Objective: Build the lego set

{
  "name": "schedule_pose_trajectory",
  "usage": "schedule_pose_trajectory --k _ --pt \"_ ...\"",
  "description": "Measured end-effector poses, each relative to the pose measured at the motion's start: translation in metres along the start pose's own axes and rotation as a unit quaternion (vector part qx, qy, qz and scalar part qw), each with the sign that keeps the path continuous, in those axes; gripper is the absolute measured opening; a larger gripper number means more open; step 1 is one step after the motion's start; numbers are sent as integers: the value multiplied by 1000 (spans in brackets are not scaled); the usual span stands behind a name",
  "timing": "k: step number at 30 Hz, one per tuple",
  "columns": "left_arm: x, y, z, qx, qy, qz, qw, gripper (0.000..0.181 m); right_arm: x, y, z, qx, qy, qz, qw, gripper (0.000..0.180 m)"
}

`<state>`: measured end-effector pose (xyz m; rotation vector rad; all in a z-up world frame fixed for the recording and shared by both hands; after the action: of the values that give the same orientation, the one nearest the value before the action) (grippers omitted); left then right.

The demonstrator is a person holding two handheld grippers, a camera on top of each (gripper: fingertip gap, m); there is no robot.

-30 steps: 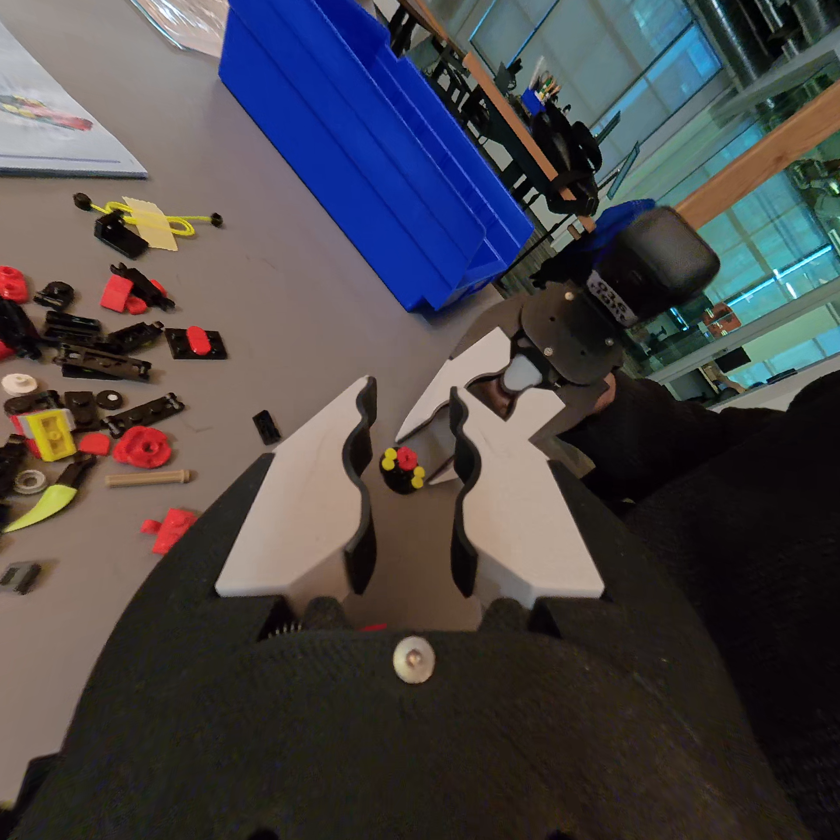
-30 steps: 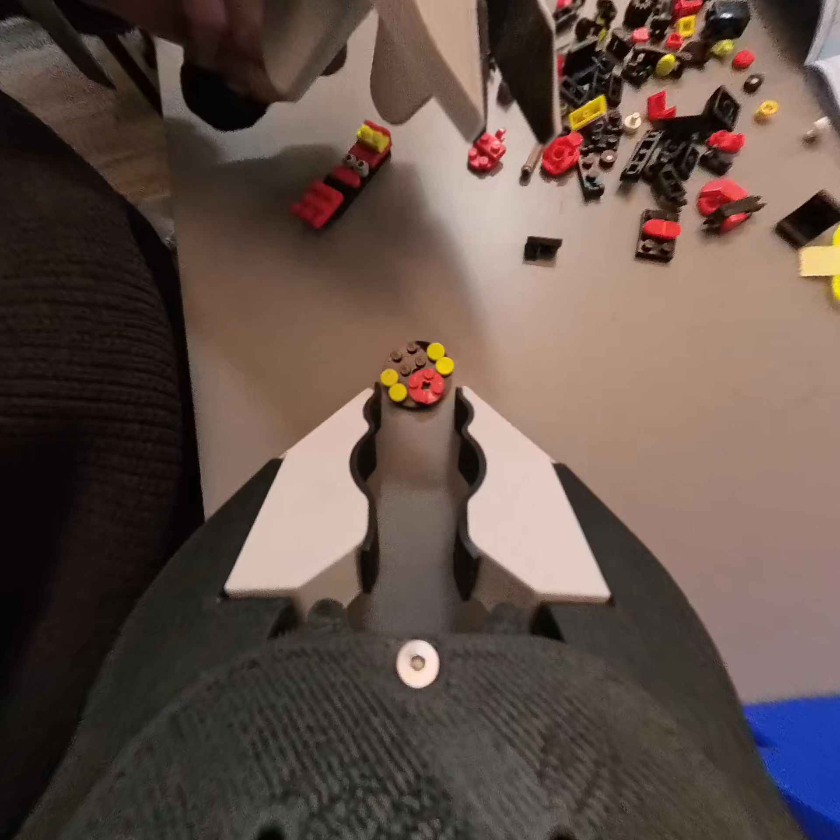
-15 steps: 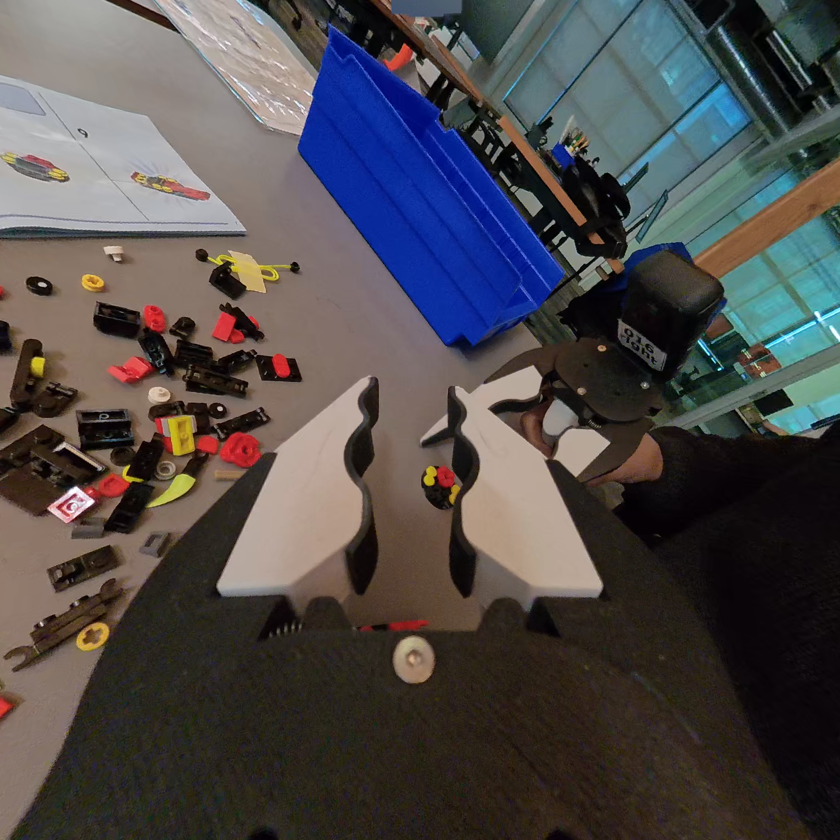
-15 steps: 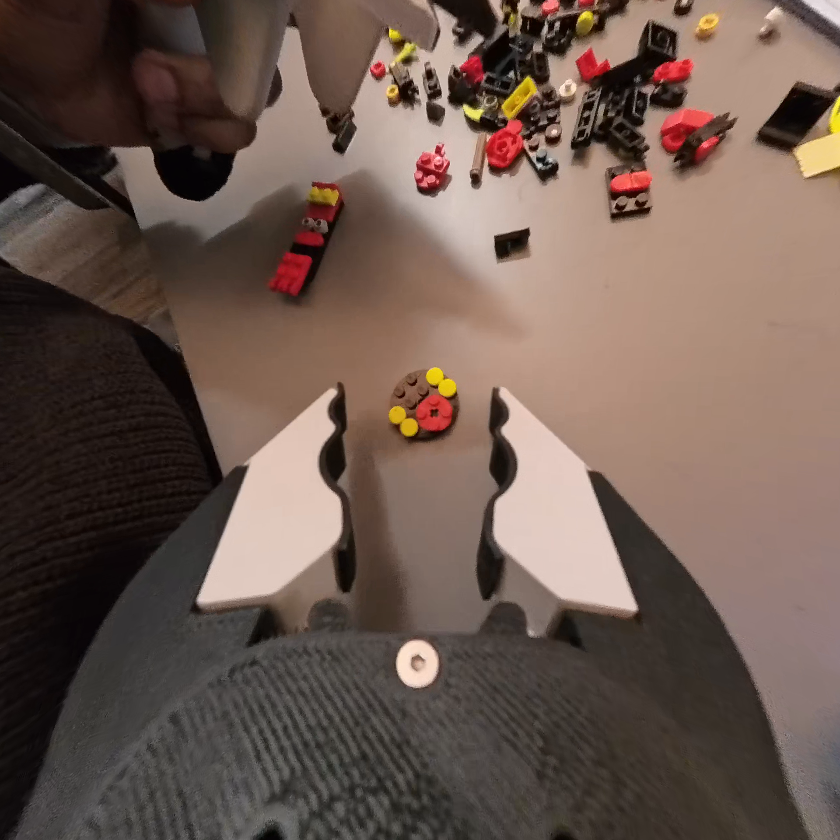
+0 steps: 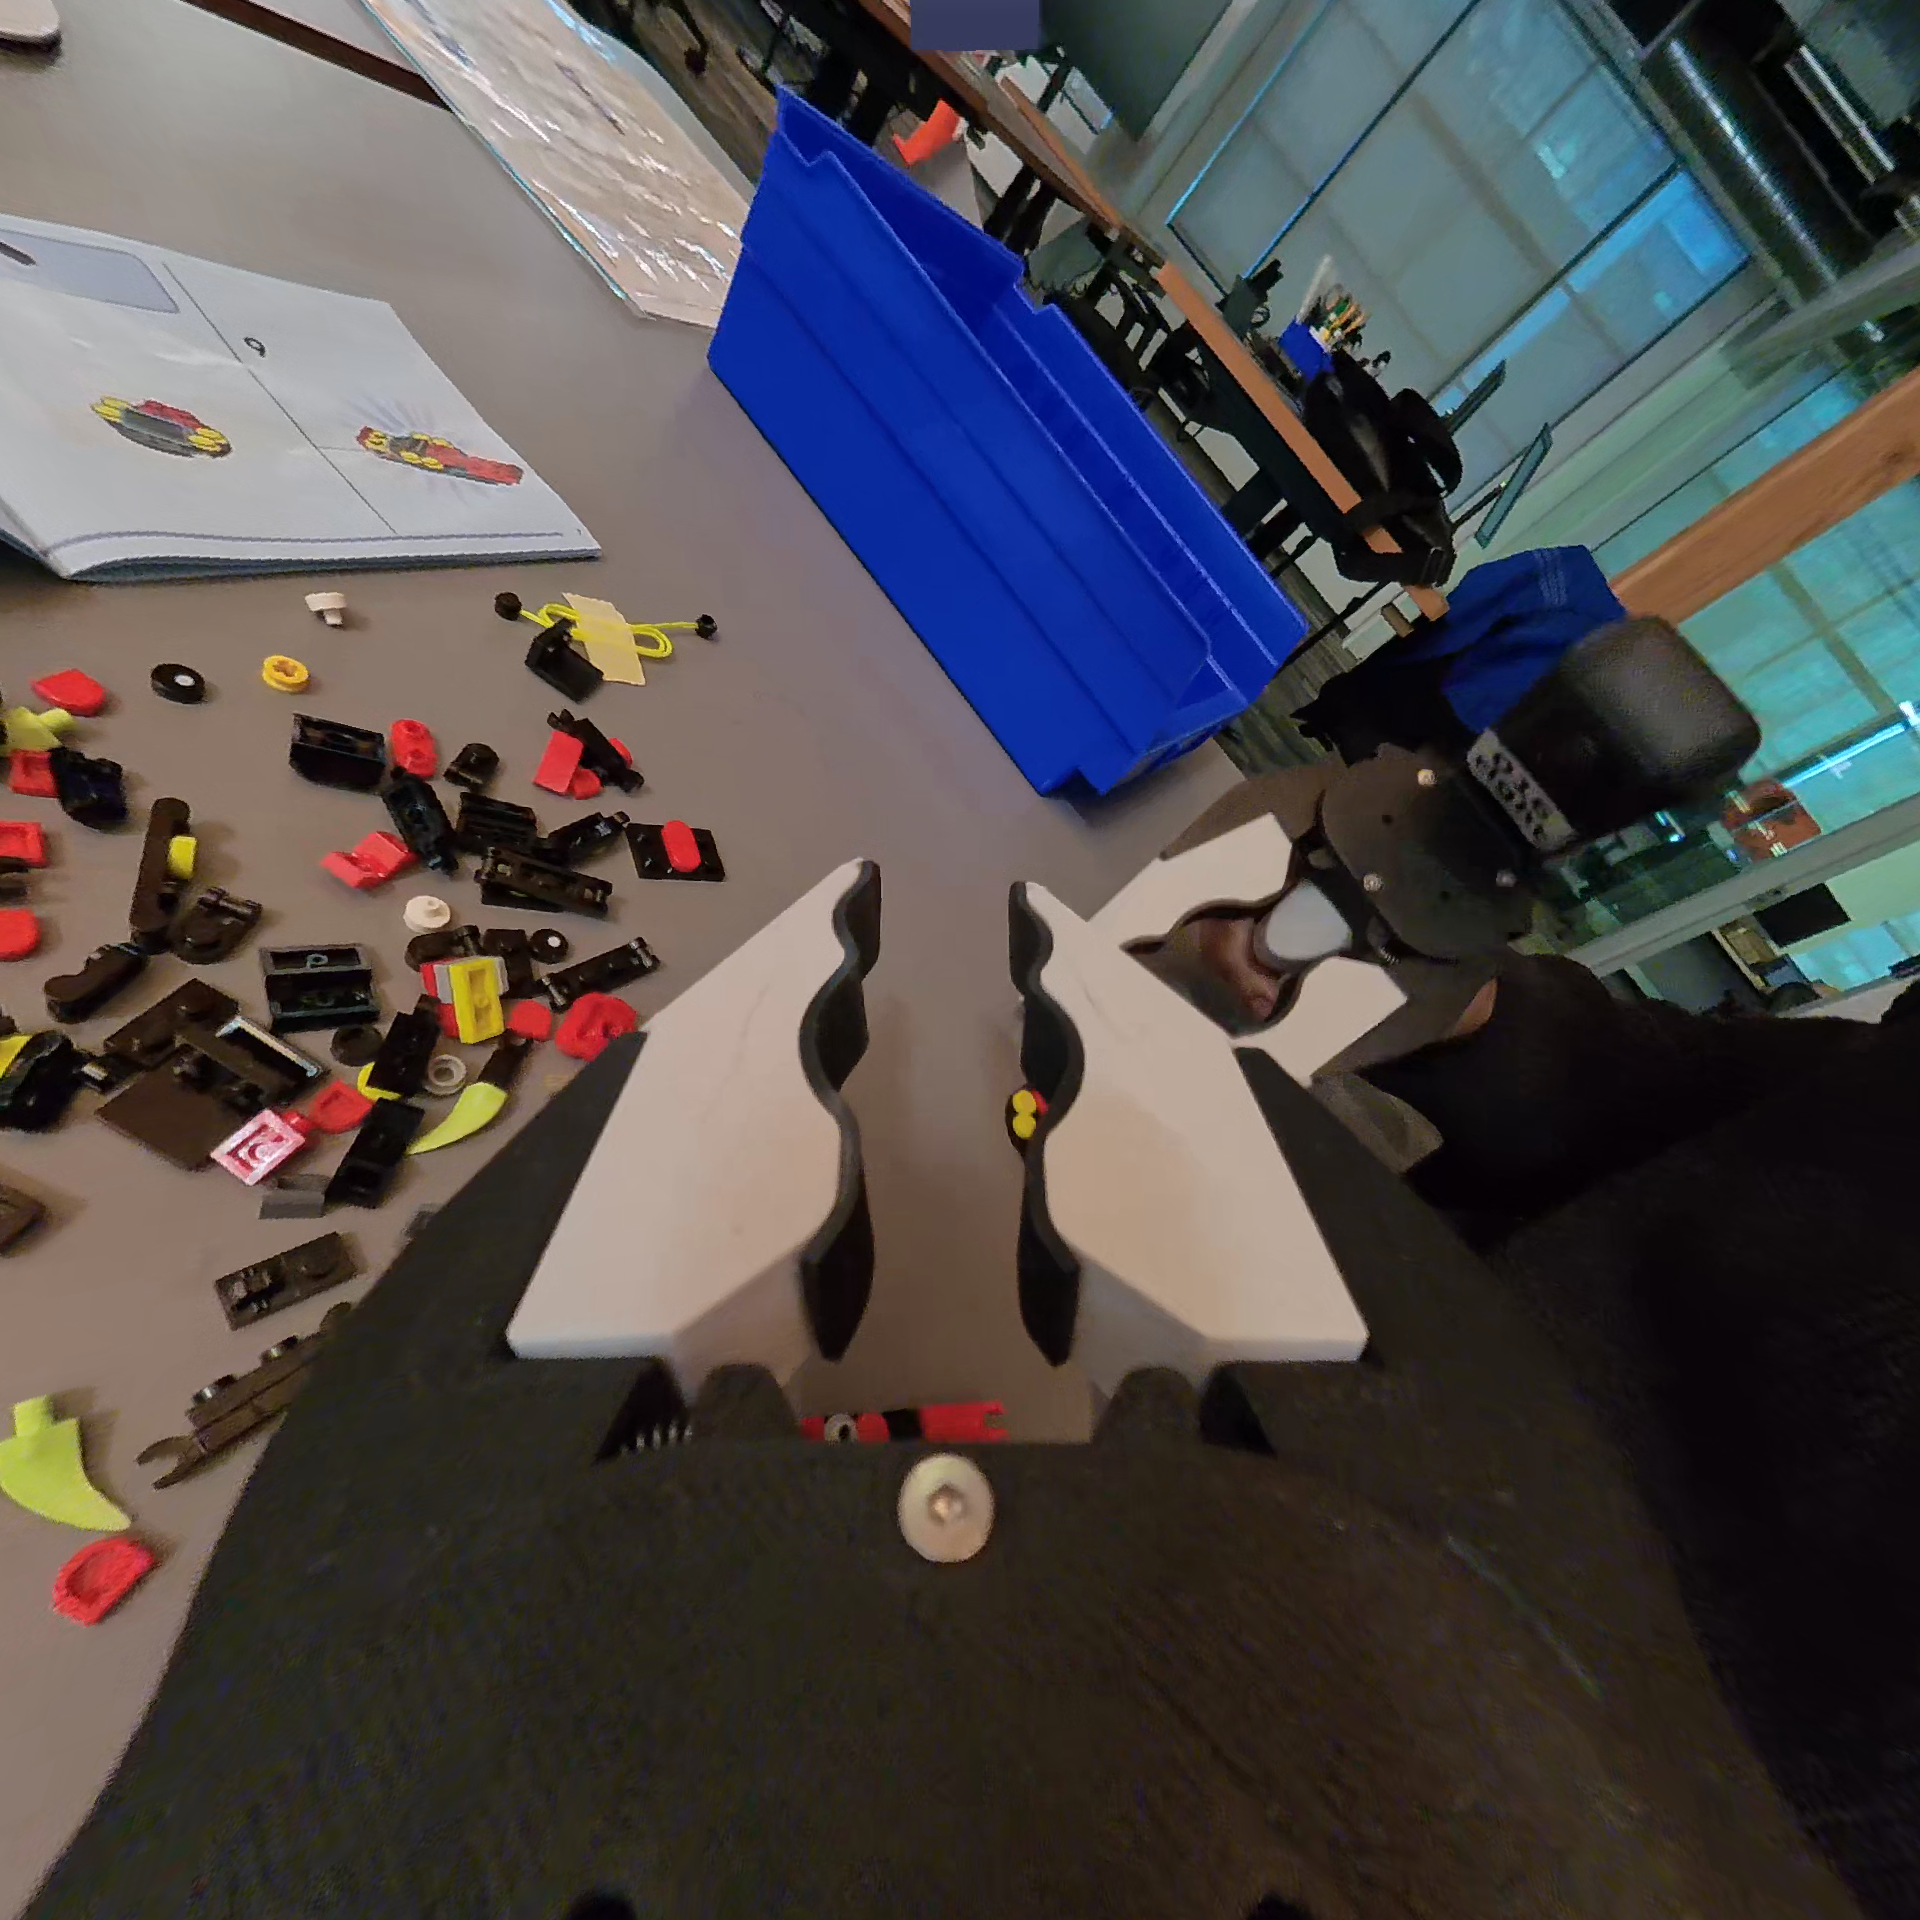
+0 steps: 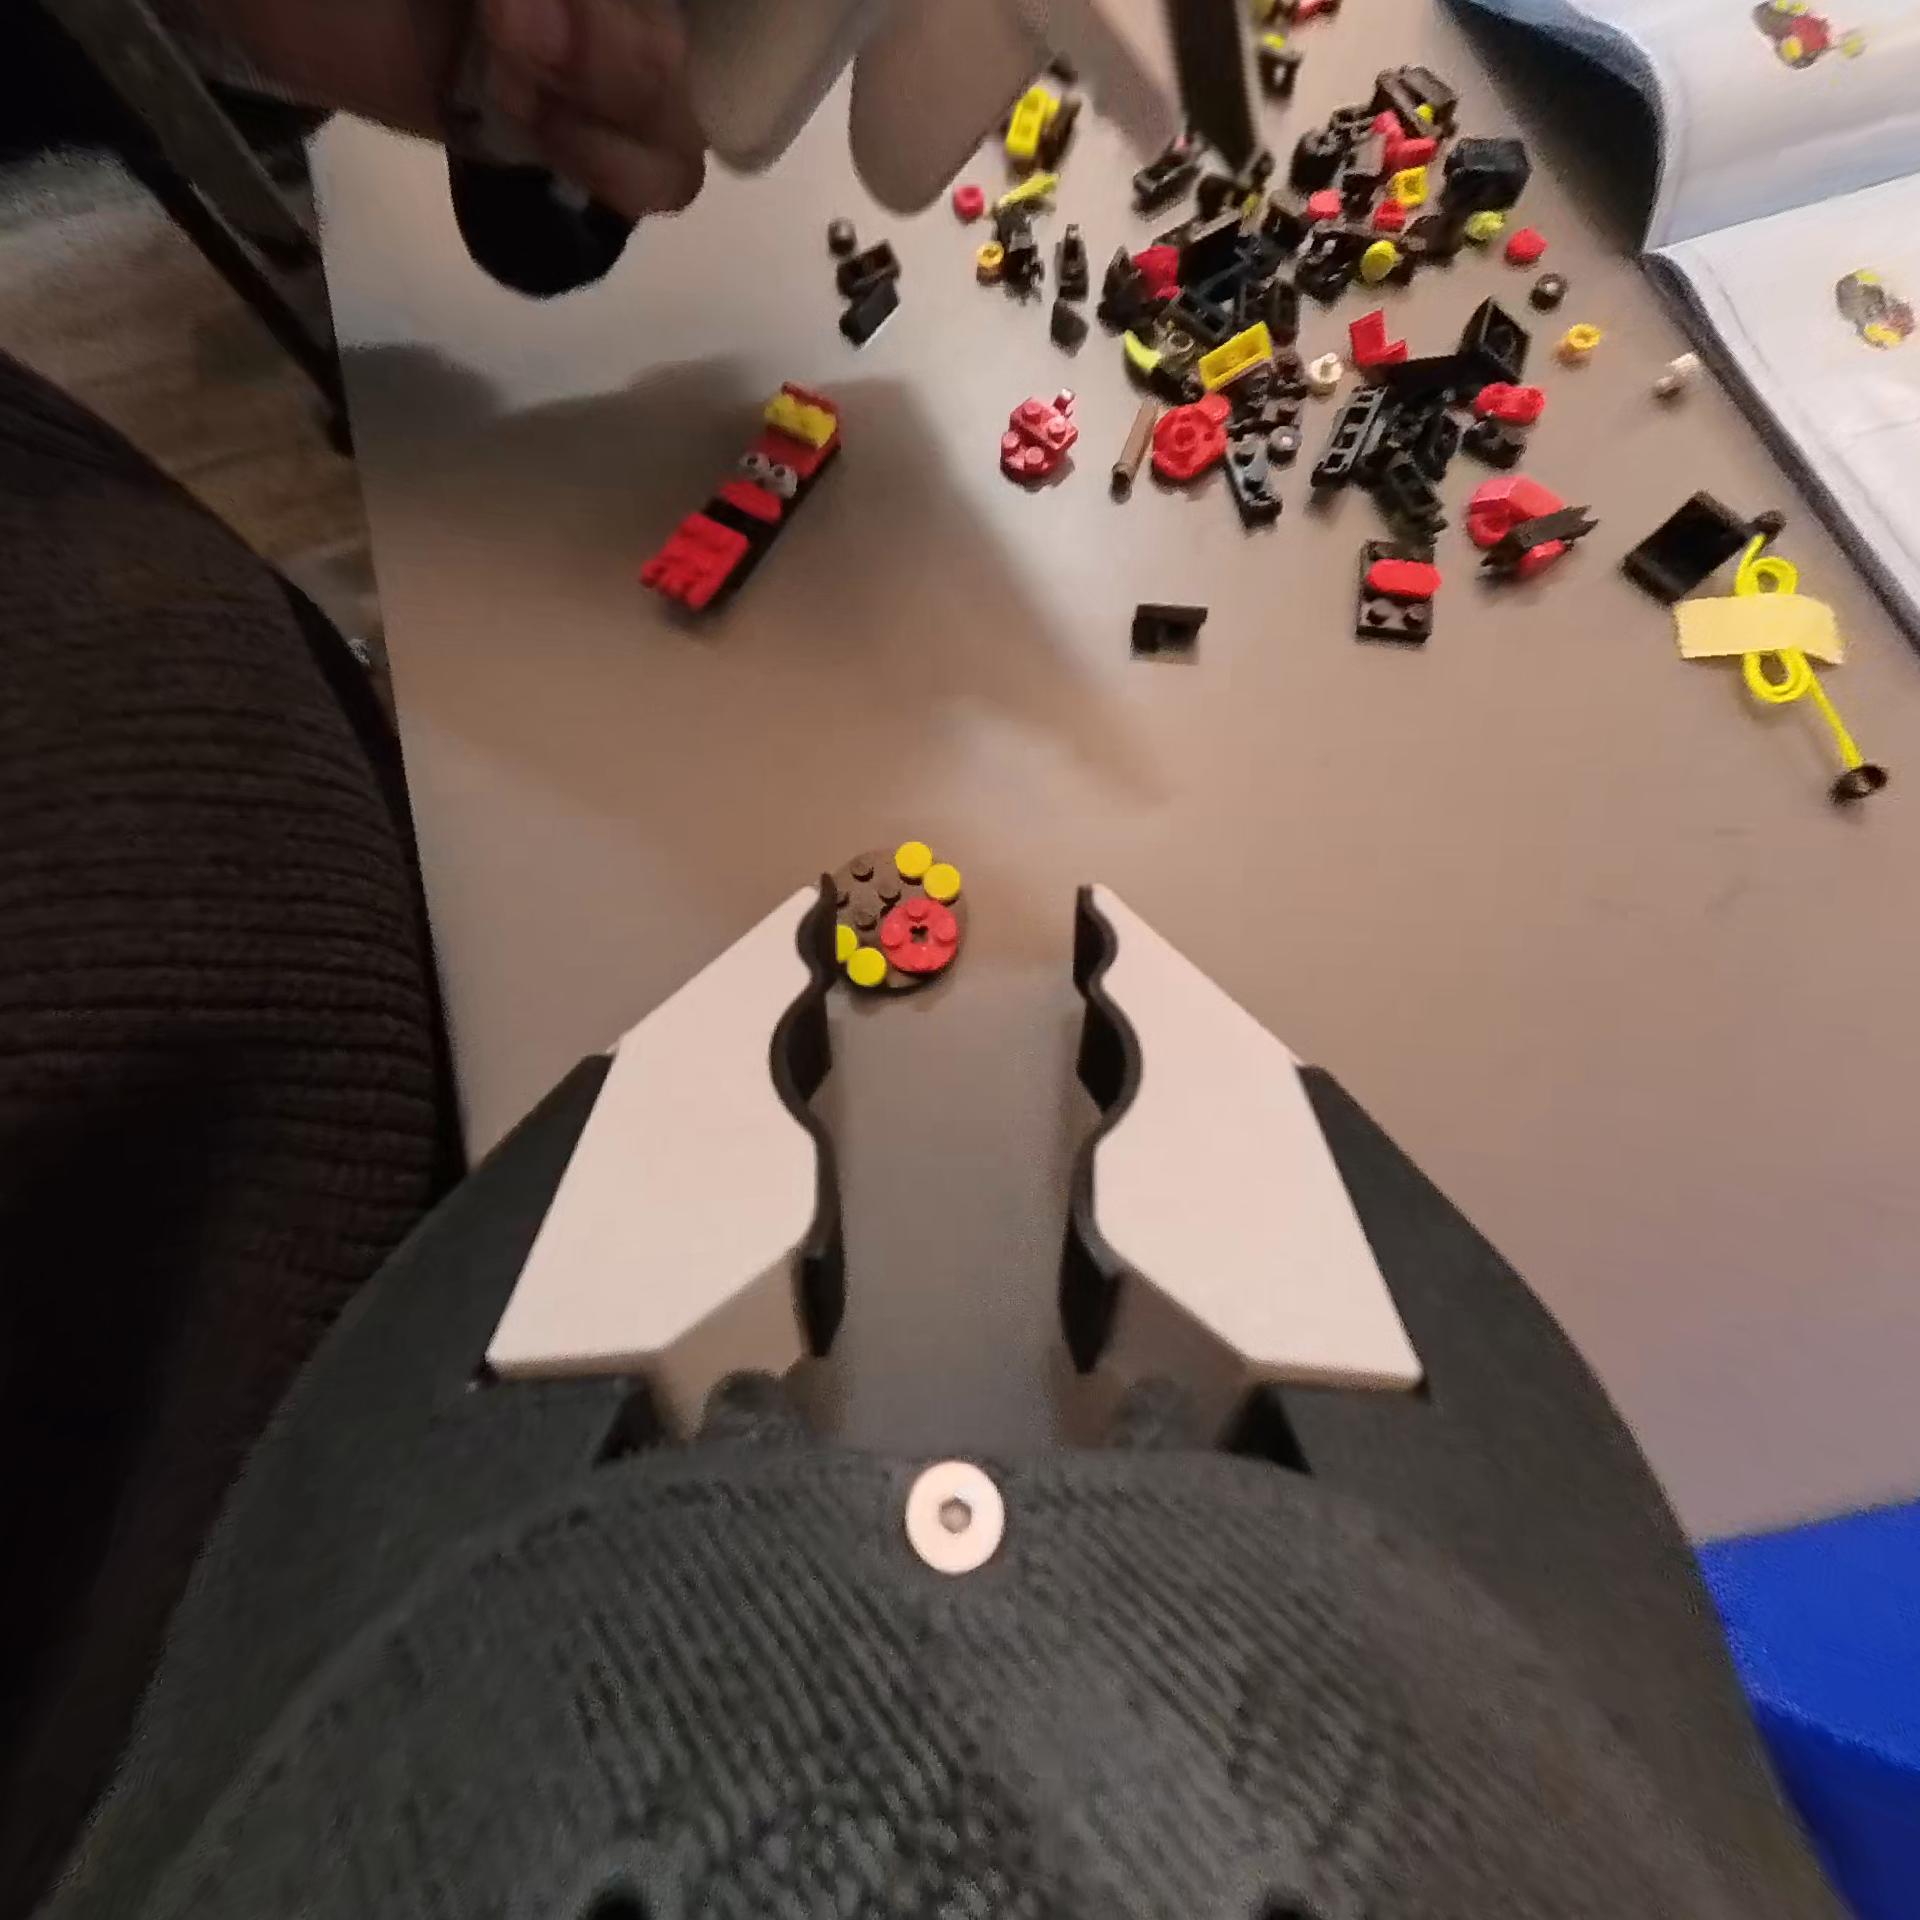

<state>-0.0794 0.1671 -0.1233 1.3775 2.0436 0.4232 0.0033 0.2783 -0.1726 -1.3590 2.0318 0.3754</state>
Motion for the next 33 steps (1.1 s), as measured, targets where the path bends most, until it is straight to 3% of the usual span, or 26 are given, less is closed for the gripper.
schedule_pose_trajectory --k 4,7,15,21,33 --pt "3 3 4 11 -10 2 1000 22 1 -5 1 47 8 -36 998 52" --pt "3 4 5 14 -13 2 1000 22 9 -6 9 41 -31 -26 998 56" --pt "4 4 7 8 -18 7 1000 22 -3 15 20 30 -63 47 996 46" --pt "5 3 8 4 -20 9 1000 22 -4 8 8 37 -14 12 999 45" --pt "8 4 12 -2 -30 13 999 22 2 11 16 27 -48 33 998 28"
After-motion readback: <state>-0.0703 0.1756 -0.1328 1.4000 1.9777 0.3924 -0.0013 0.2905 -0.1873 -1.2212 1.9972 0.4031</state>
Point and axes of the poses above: each gripper's, where its closed fingertips meet, x out along the fingers, z out of its underside, y = z × x across the jaws, the point moved 4 cm from there along -x, back along the fingers, and after that the axes turned 7 degrees about -z, right-handed, at the moved point
